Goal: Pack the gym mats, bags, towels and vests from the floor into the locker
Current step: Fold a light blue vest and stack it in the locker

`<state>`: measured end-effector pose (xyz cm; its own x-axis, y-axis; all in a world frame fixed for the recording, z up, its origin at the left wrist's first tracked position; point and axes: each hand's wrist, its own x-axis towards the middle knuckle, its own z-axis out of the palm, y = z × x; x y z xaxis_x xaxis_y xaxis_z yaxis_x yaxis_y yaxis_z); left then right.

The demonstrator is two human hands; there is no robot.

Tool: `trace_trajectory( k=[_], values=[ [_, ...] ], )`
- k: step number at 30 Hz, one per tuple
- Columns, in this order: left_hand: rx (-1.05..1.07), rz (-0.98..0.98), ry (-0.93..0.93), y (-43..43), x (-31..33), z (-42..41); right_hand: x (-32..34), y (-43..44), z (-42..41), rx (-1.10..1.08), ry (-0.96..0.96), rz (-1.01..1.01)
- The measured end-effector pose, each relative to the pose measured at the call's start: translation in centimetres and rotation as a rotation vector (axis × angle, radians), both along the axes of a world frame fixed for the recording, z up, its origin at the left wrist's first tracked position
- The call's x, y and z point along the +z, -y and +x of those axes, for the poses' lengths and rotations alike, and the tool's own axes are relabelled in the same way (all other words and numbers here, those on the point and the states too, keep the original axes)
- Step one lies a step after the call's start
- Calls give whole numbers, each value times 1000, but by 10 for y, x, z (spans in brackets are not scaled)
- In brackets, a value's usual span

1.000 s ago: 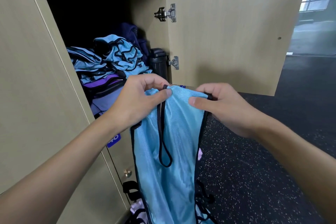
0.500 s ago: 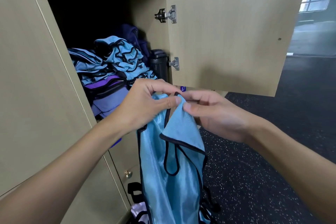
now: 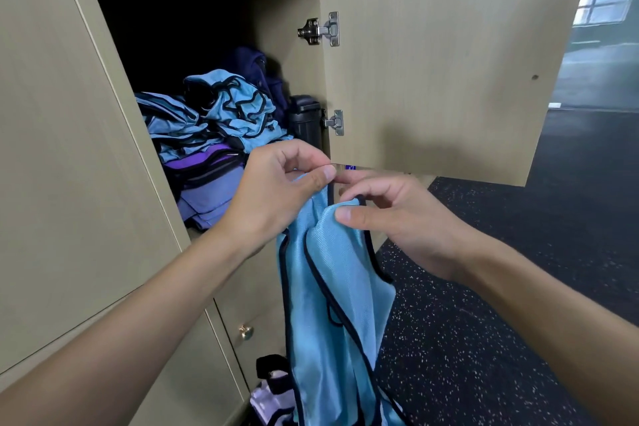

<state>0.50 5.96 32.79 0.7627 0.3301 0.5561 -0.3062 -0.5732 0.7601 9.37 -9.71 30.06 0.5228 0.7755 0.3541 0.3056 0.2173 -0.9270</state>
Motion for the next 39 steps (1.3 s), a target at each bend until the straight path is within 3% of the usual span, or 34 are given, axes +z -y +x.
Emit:
trace_trajectory(
  k=[3, 8, 14, 28, 32, 39],
  values=[
    [-39, -27, 6, 3, 0, 1, -4, -2, -2, 27, -52, 10],
    [-52, -1, -12, 4, 0, -1, -3, -4, -4, -115, -81, 66],
    [-177, 121, -171, 0, 6, -10, 6, 3, 1, -169, -96, 109],
    [-303, 179, -243, 5, 7, -15, 11, 14, 9, -95, -106, 142],
    [-284, 181, -211, 4, 4, -13, 11, 12, 12, -167, -144, 171],
    [-66, 126, -126, 3, 6, -7, 9, 10, 14, -293, -115, 161]
  ],
)
